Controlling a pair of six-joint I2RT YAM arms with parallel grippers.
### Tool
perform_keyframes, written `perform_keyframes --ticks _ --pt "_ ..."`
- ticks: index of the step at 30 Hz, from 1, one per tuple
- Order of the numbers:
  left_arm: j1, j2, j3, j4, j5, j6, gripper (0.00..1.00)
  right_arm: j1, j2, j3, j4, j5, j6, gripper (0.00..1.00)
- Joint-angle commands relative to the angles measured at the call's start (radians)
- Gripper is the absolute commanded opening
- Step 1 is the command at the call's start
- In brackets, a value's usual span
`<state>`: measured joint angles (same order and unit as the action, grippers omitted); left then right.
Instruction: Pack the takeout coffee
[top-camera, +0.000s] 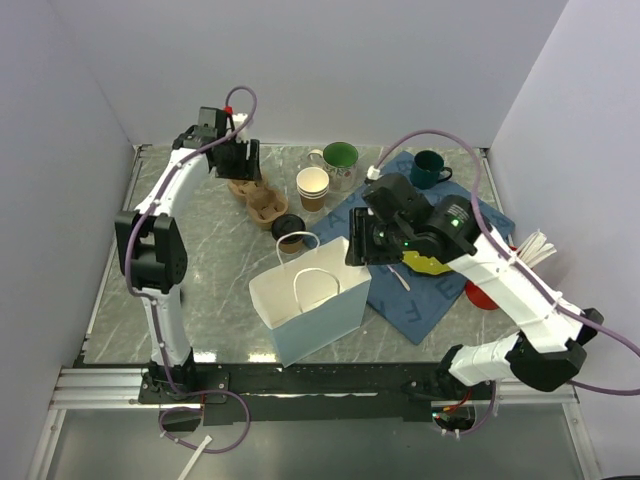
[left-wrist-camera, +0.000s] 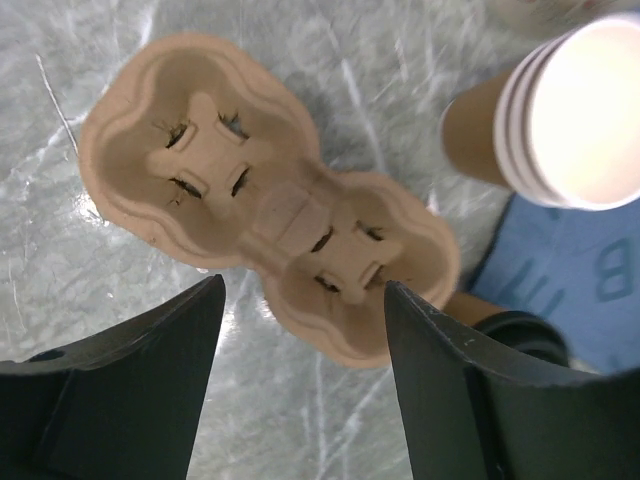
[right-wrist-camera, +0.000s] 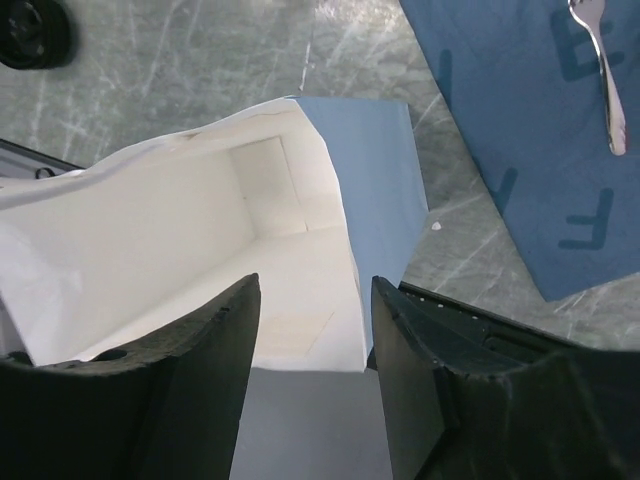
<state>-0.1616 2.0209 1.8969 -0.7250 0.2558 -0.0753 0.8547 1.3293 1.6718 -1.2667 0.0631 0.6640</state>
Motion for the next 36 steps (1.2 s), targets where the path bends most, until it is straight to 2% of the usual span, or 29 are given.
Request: perform_keyframes --ticks 1,10,19,25,31,33,34,35,36 --pt "0.0 0.035 0.047 0.005 0.0 0.115 0.72 0.001 -0.073 0.072 -0.034 0.061 0.008 0.56" --pt "-0.007 0.098 0.061 0.03 0.002 0.212 0.72 0.0 -0.088 0.111 -0.053 0.112 -0.003 0.57" --pt "-0.036 0.131 0.084 0.044 0.013 0.284 0.69 -0.003 -0.12 0.059 -0.034 0.119 0.014 0.56" --pt "-0.062 0.147 0.068 0.061 -0.052 0.293 0.67 -0.008 -0.128 0.048 -0.031 0.121 0.017 0.56" --pt "-0.078 0.17 0.093 0.073 -0.16 0.234 0.6 -0.009 -0.131 0.04 -0.037 0.115 0.026 0.56" --pt "-0.082 0.174 0.122 0.085 -0.237 0.136 0.58 -0.009 -0.142 0.026 -0.033 0.115 0.031 0.56" --pt "-0.081 0.173 0.142 0.096 -0.322 0.091 0.57 -0.008 -0.143 0.02 -0.03 0.115 0.032 0.56" --pt "-0.084 0.161 0.148 0.12 -0.379 -0.034 0.57 -0.008 -0.151 0.016 -0.026 0.113 0.032 0.56" --pt "-0.082 0.151 0.149 0.127 -0.424 -0.087 0.59 -0.008 -0.154 0.011 -0.025 0.112 0.034 0.56"
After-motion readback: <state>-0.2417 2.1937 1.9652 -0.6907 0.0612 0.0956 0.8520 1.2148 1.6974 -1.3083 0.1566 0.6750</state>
